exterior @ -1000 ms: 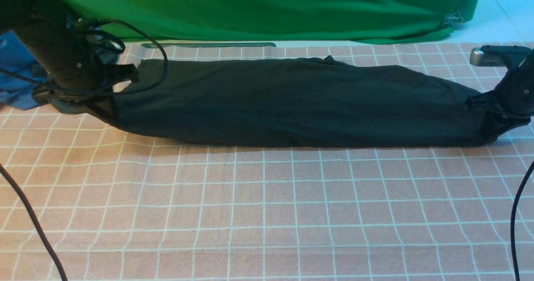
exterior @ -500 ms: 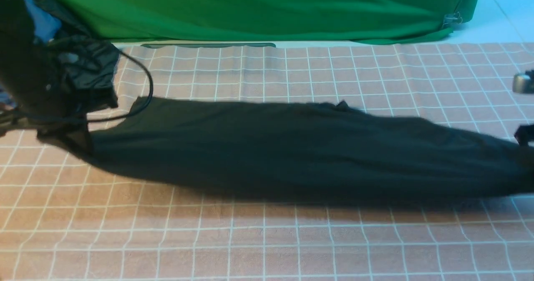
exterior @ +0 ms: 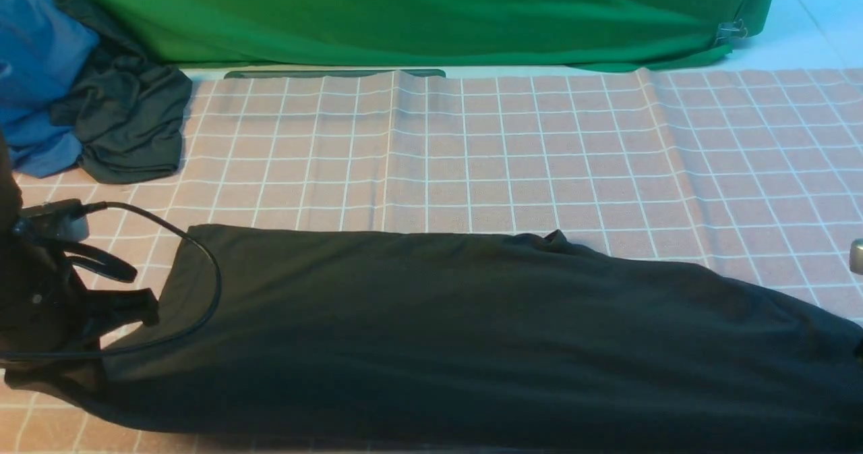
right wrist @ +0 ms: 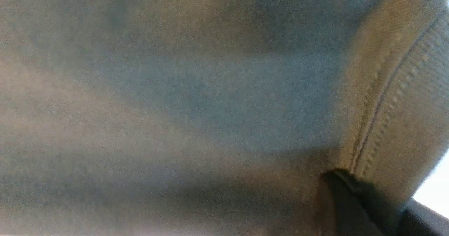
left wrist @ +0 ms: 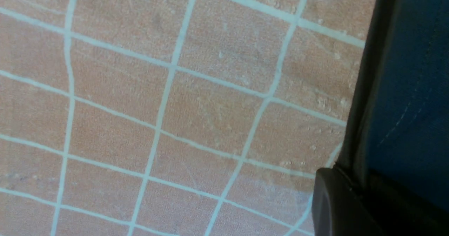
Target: Fold a long-sleeved shirt over a pink coffee tablecloth.
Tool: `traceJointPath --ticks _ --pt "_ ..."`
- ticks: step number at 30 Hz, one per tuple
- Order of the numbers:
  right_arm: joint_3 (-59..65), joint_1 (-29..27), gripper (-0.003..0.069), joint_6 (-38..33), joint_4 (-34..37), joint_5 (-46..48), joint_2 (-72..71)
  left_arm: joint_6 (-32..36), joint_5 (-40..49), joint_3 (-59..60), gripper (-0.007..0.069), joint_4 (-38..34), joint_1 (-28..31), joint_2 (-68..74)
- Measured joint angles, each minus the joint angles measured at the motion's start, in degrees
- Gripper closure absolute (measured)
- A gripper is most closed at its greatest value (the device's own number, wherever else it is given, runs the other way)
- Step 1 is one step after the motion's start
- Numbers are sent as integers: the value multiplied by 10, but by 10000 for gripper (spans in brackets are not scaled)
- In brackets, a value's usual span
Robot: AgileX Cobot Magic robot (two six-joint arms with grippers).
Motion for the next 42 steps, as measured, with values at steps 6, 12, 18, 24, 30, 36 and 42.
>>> traceJointPath --ticks 6,12,18,24,30,36,42 --pt "0 0 357 10 -13 -4 -1 -13 -5 2 411 18 1 -1" --pt "-23 0 88 43 -15 11 -1 -23 1 3 197 16 1 -1" --pt "-43 0 -20 45 -6 -26 -1 -17 0 3 118 -31 1 -1" --pt "-44 0 -27 46 0 -53 36 12 2 4 137 -73 1 -6" --pt "-44 0 -11 46 6 -64 88 20 -4 4 236 -83 1 -59" --pt "-49 0 305 16 36 -62 96 50 -25 4 337 -131 1 -122" --pt "-67 0 578 -1 37 -42 99 66 -37 4 441 -142 1 -170"
